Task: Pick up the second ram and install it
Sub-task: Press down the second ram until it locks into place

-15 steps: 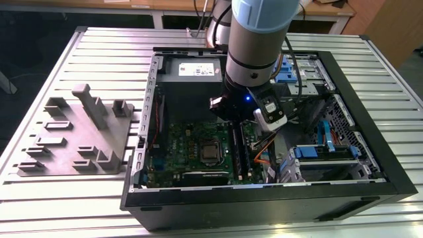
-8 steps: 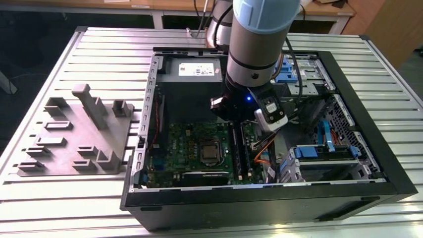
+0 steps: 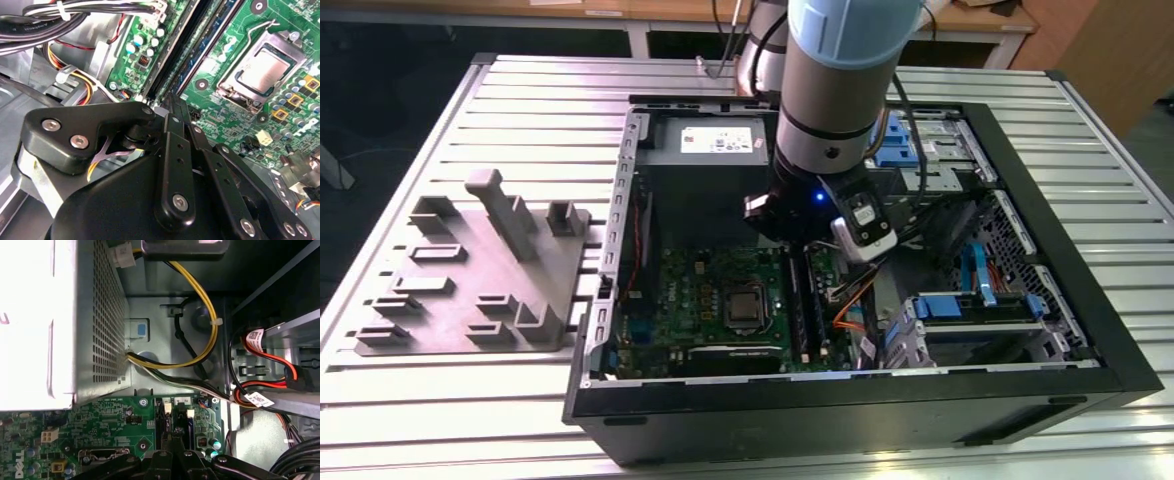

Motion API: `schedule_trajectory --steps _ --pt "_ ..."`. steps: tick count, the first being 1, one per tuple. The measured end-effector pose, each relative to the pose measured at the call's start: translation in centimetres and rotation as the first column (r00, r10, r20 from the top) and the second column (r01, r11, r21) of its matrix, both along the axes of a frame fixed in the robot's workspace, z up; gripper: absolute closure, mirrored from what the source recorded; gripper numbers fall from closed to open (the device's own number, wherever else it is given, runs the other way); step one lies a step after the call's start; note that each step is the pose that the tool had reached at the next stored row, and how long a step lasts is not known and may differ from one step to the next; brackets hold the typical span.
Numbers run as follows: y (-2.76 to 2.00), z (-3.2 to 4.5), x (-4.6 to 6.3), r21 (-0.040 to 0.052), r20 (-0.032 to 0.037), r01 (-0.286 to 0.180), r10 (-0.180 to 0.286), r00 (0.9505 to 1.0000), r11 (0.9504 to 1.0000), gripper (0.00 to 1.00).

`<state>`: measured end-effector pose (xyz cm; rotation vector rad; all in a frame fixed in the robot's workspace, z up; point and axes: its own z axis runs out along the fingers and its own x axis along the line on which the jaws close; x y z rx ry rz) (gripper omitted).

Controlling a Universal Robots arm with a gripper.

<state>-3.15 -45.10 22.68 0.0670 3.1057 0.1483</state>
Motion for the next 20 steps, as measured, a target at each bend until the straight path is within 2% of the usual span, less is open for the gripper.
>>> schedule_trajectory --steps 20 --pt "0.03 -0.72 -0.05 -0.0005 -0.0002 0.0 0.0 1.0 1.0 0.9"
